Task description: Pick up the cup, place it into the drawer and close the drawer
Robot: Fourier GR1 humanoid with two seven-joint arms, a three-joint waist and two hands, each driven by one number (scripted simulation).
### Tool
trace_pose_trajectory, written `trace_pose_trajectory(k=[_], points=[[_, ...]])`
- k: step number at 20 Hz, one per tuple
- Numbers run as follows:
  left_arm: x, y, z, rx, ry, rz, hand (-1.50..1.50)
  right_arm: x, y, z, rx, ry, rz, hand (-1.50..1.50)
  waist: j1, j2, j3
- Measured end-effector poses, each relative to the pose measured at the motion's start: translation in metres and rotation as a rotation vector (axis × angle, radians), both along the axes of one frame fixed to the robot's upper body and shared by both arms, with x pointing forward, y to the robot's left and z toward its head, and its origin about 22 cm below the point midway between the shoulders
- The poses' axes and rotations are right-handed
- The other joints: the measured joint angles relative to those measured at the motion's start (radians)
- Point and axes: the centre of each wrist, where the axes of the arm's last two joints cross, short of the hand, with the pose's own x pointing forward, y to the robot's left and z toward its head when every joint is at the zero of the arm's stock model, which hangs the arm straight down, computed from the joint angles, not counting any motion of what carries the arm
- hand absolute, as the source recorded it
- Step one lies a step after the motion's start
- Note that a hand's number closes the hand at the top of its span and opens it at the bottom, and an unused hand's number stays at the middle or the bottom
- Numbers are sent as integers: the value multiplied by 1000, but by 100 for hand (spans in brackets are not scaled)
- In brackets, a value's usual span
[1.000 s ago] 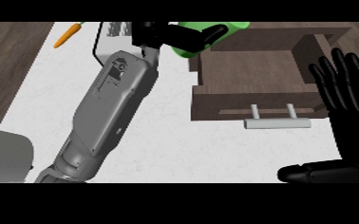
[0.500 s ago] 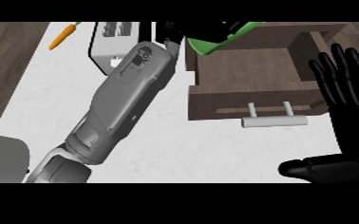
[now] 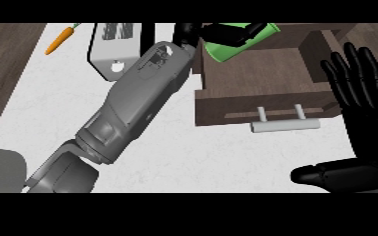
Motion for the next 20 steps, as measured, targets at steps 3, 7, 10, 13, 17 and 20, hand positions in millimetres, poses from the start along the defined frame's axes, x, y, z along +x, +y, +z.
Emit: trace_pose_trajectory(k=[3, 7, 10, 13, 17, 20], points=[[-2, -2, -8, 29, 5, 0, 150, 2, 5, 0, 1, 0, 13, -150, -13, 2, 0], [-2, -6, -8, 82, 11, 3, 150, 3, 6, -4, 6, 0, 29, -150, -24, 5, 0], [-1, -8, -10, 140, 10, 20, -150, 1, 5, -6, 7, -4, 45, -150, -39, 8, 1], [-4, -10, -17, 189, 7, 33, -150, 5, 6, -2, 9, -19, 54, -150, -45, 9, 1], [-6, -12, -17, 191, 9, 39, -150, 7, 7, -1, 27, -22, 55, -150, -47, 10, 1], [-6, -13, -16, 151, 0, 26, -150, 9, 8, -1, 38, -24, 67, -150, -46, 12, 0]])
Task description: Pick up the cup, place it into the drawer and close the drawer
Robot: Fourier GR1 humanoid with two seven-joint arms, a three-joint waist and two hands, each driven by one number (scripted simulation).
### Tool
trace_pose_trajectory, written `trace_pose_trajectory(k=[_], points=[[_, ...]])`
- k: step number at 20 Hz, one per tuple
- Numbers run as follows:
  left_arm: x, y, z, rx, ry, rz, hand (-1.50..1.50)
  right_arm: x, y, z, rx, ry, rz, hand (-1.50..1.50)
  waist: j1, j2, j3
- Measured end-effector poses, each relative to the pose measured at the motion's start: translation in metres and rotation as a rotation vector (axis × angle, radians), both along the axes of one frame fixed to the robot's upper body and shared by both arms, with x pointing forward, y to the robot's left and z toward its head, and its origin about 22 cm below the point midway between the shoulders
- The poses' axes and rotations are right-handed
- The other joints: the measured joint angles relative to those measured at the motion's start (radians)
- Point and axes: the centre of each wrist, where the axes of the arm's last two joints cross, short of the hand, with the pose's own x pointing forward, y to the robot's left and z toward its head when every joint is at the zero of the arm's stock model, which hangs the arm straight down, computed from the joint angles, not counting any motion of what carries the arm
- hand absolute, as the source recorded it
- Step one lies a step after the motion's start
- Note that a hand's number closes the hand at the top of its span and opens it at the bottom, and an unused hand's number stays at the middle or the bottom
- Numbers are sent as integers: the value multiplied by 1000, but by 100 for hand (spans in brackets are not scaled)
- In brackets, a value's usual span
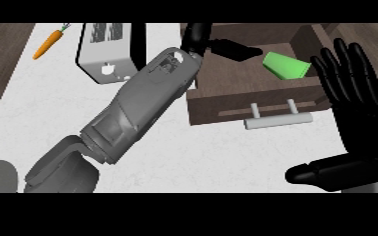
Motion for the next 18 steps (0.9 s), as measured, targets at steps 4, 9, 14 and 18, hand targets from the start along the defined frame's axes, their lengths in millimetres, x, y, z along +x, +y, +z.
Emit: trace_pose_trajectory(k=[4, 9, 14, 18], points=[[-2, -4, 7, -88, -14, -39, -150, 1, -4, 4, 26, 3, 18, -150, 7, -3, 0], [-5, -8, 16, -218, -35, -92, -150, -2, -12, 3, 38, 25, 39, -150, 44, -14, -1], [-7, 0, 21, -298, -18, -102, -150, -12, -22, 4, 4, 21, 57, 150, 83, -25, -1], [-6, 22, 27, -357, -23, -75, -150, -22, -31, 8, -122, 12, 71, 150, 110, -33, -2]])
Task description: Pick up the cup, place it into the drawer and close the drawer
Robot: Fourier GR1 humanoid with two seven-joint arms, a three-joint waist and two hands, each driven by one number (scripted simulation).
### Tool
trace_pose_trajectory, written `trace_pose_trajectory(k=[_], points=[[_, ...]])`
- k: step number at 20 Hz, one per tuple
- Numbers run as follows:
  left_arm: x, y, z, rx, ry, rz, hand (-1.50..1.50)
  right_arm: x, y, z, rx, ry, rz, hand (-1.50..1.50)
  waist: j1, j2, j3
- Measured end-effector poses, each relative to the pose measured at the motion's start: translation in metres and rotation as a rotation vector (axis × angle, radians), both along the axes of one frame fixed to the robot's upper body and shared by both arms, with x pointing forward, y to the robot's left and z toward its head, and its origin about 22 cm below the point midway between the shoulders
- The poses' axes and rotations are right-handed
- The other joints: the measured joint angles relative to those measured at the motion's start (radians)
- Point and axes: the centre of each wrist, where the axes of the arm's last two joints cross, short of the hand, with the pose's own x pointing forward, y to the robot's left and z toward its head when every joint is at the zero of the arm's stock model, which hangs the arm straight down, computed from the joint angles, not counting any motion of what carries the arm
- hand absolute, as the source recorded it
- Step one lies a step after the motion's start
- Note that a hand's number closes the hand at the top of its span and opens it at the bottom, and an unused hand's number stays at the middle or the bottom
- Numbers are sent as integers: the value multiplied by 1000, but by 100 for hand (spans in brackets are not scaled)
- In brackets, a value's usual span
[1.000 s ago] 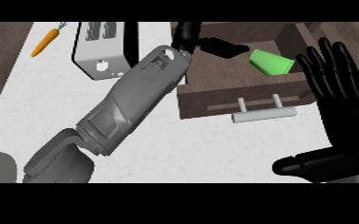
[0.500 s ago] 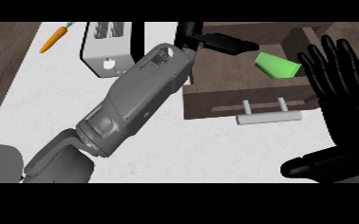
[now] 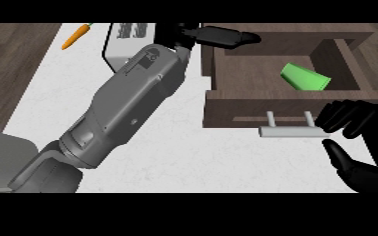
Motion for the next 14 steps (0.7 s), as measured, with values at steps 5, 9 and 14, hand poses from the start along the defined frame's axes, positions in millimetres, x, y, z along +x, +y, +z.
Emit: trace_pose_trajectory(k=[5, 9, 14], points=[[-8, 39, -15, -53, 37, 52, -150, -5, -2, 0, -139, 2, 3, 150, 20, -3, 0], [-21, 81, -29, -73, 55, 81, -150, -9, 1, 0, -242, 12, -2, 150, 29, -4, 0], [-49, 134, -43, -87, 80, 104, -150, -1, 6, -8, -307, 43, -31, 150, 29, -1, 0]])
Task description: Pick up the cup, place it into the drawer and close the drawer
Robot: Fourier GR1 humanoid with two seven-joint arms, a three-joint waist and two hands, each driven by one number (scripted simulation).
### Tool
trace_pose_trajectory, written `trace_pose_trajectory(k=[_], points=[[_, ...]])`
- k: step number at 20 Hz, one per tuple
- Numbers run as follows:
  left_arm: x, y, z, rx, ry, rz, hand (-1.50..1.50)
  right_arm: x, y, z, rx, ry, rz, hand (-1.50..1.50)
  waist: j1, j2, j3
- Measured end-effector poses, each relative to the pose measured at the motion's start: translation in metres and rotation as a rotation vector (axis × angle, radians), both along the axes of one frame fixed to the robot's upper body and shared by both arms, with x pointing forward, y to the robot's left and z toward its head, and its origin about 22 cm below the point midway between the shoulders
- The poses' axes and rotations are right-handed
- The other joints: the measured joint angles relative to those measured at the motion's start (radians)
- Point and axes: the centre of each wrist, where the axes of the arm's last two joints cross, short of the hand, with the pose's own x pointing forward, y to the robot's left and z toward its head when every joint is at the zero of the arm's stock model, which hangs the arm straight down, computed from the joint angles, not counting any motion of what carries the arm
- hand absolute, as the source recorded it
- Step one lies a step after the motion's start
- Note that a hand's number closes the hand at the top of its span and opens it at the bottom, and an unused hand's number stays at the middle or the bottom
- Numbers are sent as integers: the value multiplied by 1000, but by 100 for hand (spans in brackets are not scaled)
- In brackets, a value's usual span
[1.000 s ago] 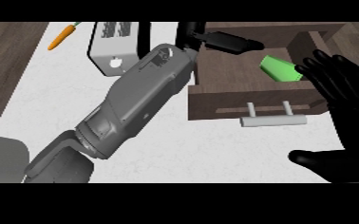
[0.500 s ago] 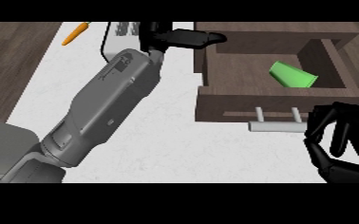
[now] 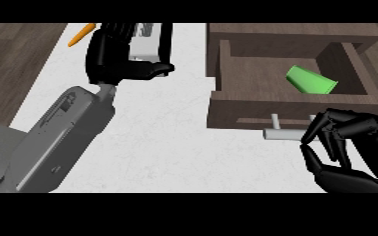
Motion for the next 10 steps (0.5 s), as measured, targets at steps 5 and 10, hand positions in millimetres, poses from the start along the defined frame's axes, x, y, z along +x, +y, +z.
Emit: trace_pose_trajectory(k=[5, 10], points=[[-30, 43, -14, -18, 19, 16, -150, 9, 9, -14, -116, -6, -16, 150, -5, 3, 0], [-47, 74, -23, -23, 20, 19, -150, 18, 16, -24, -365, -66, 9, 150, 0, 6, 0]])
